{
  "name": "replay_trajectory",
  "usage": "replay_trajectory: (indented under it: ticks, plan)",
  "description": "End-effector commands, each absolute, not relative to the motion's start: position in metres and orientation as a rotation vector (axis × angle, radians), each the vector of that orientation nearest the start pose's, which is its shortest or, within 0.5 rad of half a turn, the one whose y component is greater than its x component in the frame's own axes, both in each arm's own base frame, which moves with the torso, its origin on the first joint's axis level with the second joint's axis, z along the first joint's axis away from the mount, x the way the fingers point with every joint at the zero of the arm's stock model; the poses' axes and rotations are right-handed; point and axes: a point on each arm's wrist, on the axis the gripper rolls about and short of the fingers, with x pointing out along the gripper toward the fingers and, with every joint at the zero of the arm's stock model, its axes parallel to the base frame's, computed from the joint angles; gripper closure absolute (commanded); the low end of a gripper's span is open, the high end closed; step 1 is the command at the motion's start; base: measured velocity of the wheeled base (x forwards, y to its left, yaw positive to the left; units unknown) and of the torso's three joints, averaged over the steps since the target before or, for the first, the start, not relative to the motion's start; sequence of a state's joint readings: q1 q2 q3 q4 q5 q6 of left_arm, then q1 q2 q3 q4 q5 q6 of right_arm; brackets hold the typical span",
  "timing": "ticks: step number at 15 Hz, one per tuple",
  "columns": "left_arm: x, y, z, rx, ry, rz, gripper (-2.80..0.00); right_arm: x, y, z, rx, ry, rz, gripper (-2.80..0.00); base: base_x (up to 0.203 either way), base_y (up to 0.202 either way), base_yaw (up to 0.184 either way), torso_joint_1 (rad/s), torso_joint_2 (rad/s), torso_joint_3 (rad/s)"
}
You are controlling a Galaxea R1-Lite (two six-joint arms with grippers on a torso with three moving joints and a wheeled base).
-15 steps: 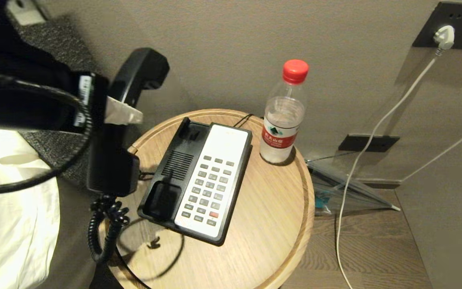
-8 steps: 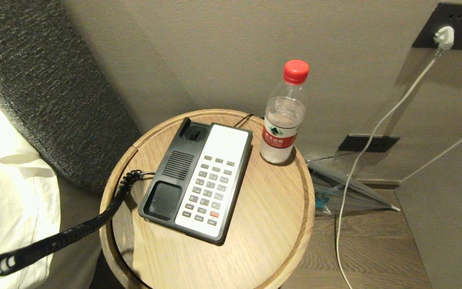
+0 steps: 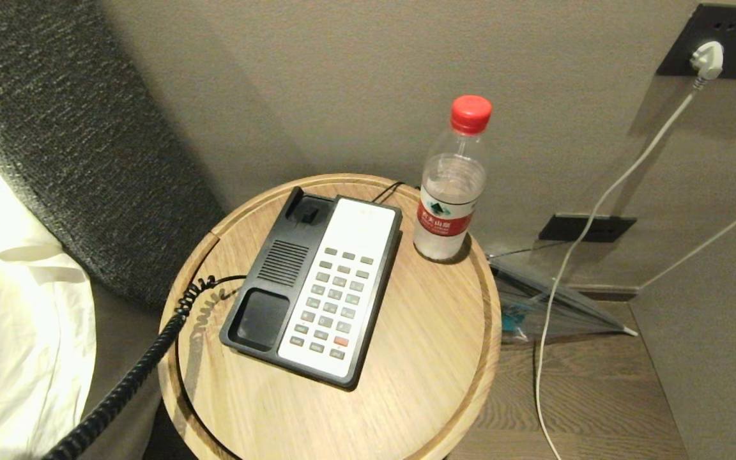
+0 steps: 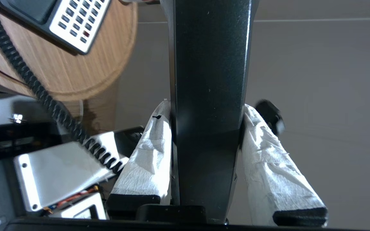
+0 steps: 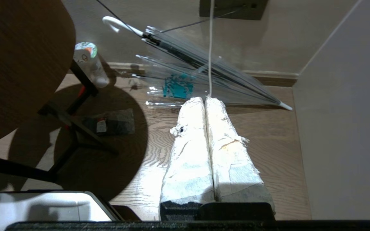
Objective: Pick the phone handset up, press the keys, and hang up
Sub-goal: Dial the number
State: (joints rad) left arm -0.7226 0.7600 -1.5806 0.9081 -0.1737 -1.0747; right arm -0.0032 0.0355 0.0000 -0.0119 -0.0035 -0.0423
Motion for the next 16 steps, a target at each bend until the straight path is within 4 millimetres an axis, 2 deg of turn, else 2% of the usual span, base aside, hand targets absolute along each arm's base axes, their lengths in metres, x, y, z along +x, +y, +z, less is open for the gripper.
replay_trajectory:
  ticks: [1, 5, 7, 10, 13, 16]
  plan:
    - [-0.054, 0.042, 0.368, -1.005, 0.578, -0.797, 0.00, -0.020, 0.000, 0.077, -0.043, 0.025, -0.006, 0.00, 0.000, 0.000, 0.000, 0.000, 0.00, 0.000]
    - [-0.062, 0.046, 0.362, -0.990, 0.649, -0.910, 0.00, -0.020, 0.000, 0.077, -0.043, 0.026, -0.006, 0.00, 0.000, 0.000, 0.000, 0.000, 0.00, 0.000]
    - [-0.063, 0.046, 0.359, -0.973, 0.660, -0.918, 0.00, -0.020, 0.000, 0.077, -0.043, 0.026, -0.006, 0.00, 0.000, 0.000, 0.000, 0.000, 0.00, 0.000]
    - [-0.064, 0.046, 0.343, -0.921, 0.699, -0.923, 0.00, -0.020, 0.000, 0.077, -0.043, 0.024, -0.006, 0.00, 0.000, 0.000, 0.000, 0.000, 0.00, 0.000]
    - [-0.062, 0.044, 0.345, -0.885, 0.677, -0.931, 0.00, -0.020, 0.000, 0.077, -0.043, 0.025, -0.006, 0.00, 0.000, 0.000, 0.000, 0.000, 0.00, 0.000]
    - [-0.061, 0.043, 0.338, -0.871, 0.692, -0.920, 0.00, -0.020, 0.000, 0.077, -0.043, 0.025, -0.006, 0.00, 0.000, 0.000, 0.000, 0.000, 0.00, 0.000]
